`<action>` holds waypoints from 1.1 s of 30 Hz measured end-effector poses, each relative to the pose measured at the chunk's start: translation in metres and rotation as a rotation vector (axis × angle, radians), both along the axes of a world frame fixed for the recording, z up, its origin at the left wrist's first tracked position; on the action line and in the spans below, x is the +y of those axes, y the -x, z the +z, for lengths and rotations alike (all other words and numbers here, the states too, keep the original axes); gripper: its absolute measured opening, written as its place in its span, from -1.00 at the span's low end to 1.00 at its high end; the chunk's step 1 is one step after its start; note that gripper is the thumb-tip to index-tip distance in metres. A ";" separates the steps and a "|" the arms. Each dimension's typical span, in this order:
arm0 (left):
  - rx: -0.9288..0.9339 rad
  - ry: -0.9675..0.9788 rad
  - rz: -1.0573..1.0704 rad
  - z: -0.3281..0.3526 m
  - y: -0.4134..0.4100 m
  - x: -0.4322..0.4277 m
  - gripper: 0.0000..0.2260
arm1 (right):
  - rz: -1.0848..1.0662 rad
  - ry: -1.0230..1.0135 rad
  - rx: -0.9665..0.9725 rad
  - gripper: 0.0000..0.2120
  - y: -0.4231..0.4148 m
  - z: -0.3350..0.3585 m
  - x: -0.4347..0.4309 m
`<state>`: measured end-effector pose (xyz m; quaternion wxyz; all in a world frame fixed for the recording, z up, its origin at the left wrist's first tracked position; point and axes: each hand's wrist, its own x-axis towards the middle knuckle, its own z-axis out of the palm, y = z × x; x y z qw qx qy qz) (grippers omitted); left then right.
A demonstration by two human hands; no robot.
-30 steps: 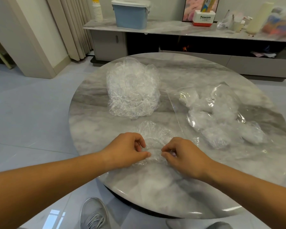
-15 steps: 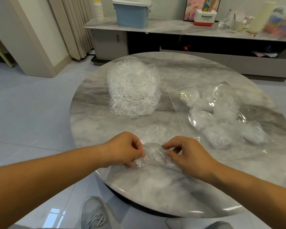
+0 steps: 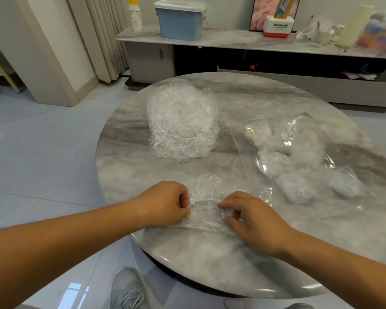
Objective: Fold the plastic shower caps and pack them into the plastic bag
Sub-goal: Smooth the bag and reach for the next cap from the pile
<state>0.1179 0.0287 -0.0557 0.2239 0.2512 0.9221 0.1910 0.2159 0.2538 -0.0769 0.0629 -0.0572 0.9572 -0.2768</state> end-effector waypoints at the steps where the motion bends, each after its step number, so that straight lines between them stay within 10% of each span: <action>1: 0.025 -0.001 0.003 -0.001 -0.001 -0.001 -0.88 | -0.005 0.001 -0.006 -0.72 0.000 0.002 -0.001; 8: 0.075 -0.156 0.118 0.010 -0.008 0.008 -0.78 | -0.191 0.218 0.100 -0.87 -0.004 0.026 -0.015; 15: -0.705 -0.652 0.567 0.008 -0.009 0.024 -0.17 | -0.569 1.034 -0.384 -0.53 0.012 0.032 -0.030; 19: -0.933 -0.726 0.625 0.008 0.004 0.018 -0.40 | -0.664 1.237 -0.492 -0.38 0.022 0.028 -0.017; 23: -1.041 -0.687 0.583 0.008 0.011 0.012 -0.63 | -0.684 1.333 -0.638 -0.50 0.027 0.026 -0.004; 33: -1.020 -0.723 0.525 -0.005 0.013 0.011 -0.29 | -0.678 1.275 -0.656 -0.55 0.027 0.024 -0.001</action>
